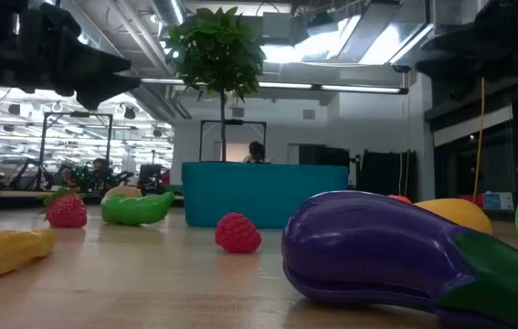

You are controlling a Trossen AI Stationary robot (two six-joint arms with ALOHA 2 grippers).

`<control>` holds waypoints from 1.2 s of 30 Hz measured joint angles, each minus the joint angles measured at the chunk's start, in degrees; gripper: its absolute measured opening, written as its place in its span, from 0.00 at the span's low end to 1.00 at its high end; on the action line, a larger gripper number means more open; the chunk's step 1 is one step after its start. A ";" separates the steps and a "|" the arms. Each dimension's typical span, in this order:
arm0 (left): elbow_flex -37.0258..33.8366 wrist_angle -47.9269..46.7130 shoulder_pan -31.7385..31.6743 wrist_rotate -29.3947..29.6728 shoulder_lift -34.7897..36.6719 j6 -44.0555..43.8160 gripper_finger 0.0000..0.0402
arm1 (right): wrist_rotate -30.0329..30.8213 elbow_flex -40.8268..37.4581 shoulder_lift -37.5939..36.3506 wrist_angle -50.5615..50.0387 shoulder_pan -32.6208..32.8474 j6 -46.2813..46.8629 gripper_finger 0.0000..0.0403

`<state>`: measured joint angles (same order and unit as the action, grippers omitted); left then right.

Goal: Pick and placing Produce into tupperware
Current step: Put the pink apricot into the blue bin

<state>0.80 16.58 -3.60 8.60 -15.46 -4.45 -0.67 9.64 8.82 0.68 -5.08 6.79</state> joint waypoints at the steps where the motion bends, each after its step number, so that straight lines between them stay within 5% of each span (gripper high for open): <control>1: 0.47 -0.05 -0.01 0.02 -1.05 0.00 0.65 | 0.05 0.57 1.61 0.00 0.00 -0.43 0.66; 21: 21.06 -13.91 0.03 1.84 -32.89 0.50 0.65 | 4.72 19.44 29.92 -20.14 -5.65 -4.26 0.66; 31: 31.74 -27.41 0.01 3.65 -40.22 0.52 0.65 | 4.65 26.58 39.04 -31.80 -9.02 -0.68 0.66; 36: 32.42 -28.83 -0.02 10.41 -40.87 -0.29 0.65 | 5.56 28.27 42.97 -33.22 -10.51 3.66 0.66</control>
<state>33.21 -12.26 -3.62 19.01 -56.34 -4.73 4.89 37.90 51.80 -32.53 -15.59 10.44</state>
